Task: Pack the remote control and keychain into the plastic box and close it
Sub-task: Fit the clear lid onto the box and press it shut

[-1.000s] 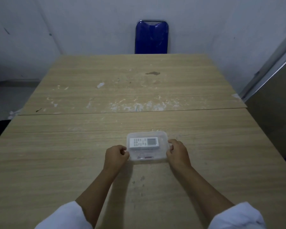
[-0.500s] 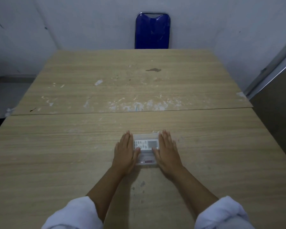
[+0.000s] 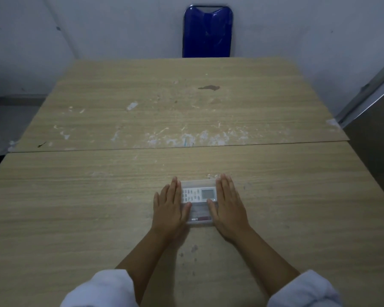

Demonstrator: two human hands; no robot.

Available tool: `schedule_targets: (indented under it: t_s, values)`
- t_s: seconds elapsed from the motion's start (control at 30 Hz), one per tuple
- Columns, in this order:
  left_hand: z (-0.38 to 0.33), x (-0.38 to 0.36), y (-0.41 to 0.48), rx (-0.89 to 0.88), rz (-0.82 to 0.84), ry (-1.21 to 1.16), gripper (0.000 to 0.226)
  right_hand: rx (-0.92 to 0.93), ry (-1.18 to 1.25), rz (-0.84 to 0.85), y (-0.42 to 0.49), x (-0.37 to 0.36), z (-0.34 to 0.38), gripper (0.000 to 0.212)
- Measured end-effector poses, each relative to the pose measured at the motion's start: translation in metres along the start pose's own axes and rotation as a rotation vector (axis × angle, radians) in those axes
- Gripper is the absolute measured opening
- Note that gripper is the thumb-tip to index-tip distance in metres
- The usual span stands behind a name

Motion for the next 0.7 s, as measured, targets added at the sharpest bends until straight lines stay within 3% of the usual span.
schedule_targets:
  t_s: [0.13,0.27,0.37,0.5,0.7]
  values:
    - [-0.003,0.005,0.000,0.032,0.006,-0.063,0.069,-0.029,0.119,0.035,0.004,0.010,0.003,0.065]
    - [-0.007,0.017,-0.013,0.173,-0.141,-0.316,0.063,-0.343,0.305,-0.215,0.001,0.031,-0.002,0.048]
    - [-0.007,0.023,-0.021,0.381,-0.213,-0.476,0.048,-0.512,0.342,-0.186,0.000,0.038,-0.009,0.019]
    - [-0.015,0.023,-0.028,0.402,-0.197,-0.471,0.015,-0.517,0.402,-0.144,-0.004,0.042,-0.015,0.022]
    - [-0.048,0.022,-0.015,0.378,-0.126,-0.460,0.014,-0.594,0.486,-0.187,-0.008,0.058,-0.041,0.016]
Point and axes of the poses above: each hand's wrist, its own y-axis towards the middle knuckle, its own x-axis out of the back of the hand, z = x × y, the point moved 2 cm from there along y, towards the middle knuckle, and after that the axes turned 4 degrees about z, right-handed, at the moved point
